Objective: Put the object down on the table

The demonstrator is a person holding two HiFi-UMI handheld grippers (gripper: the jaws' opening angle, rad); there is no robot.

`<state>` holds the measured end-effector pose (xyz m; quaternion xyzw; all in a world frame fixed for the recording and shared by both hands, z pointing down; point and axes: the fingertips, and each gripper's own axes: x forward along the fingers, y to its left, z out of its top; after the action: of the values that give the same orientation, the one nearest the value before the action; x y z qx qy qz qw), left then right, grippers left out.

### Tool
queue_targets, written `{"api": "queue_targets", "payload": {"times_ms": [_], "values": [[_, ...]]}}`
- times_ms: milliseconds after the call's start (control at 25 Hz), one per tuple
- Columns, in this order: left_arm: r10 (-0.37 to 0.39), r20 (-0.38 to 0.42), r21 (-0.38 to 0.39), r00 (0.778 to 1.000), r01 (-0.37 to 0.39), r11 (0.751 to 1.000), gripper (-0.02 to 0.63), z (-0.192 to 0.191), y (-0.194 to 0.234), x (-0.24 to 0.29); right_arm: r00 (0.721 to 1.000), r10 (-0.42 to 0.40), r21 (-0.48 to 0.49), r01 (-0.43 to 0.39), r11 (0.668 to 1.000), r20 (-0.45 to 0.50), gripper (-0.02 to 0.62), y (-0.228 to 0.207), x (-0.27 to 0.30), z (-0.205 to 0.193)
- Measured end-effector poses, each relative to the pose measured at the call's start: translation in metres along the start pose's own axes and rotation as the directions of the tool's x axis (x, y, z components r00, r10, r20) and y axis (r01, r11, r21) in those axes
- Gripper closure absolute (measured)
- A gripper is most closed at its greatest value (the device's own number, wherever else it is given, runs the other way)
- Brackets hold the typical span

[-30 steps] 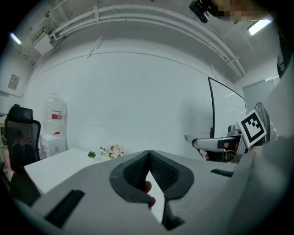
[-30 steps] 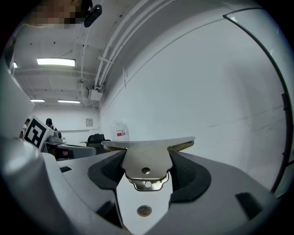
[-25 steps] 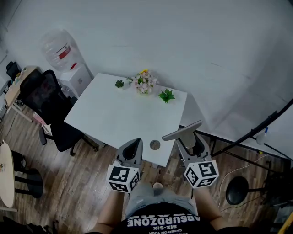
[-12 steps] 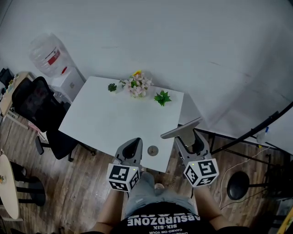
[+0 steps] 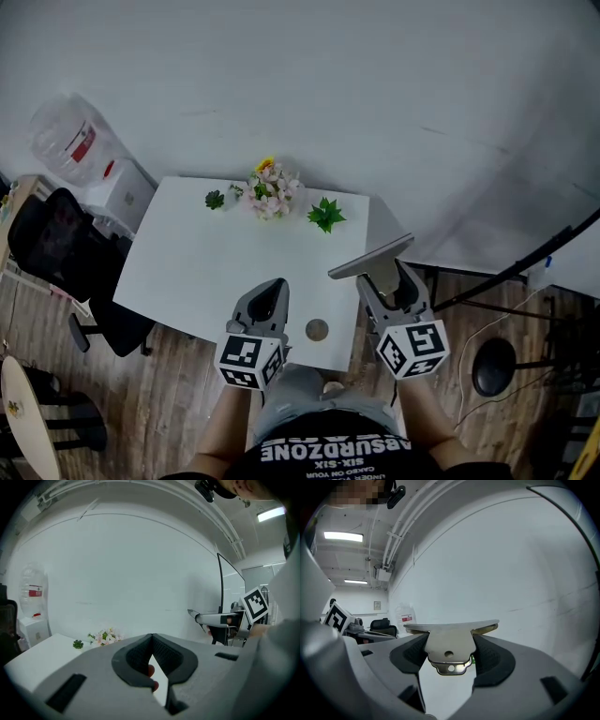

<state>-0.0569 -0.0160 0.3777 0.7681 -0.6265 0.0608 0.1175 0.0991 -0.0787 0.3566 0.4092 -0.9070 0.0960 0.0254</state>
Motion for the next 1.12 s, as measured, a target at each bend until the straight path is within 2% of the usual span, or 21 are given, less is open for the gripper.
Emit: {"api": "queue_targets", "payload": {"times_ms": [600,1120], "values": [[-0.101,-0.028,0.022,0.995,0.101,0.995,0.601,0.014,0.035,0.059,0.995,-0.086,0.007,0.086,0.996,0.050,0.310,-0.022,0.056,0.022],[-0.156,-0.046,0.010,0.987,0.156,0.988,0.601,0.014,0.060,0.082,0.990,-0.142,0.022,0.142,0.990,0.021,0.310,-0.024,0.085,0.011]]}}
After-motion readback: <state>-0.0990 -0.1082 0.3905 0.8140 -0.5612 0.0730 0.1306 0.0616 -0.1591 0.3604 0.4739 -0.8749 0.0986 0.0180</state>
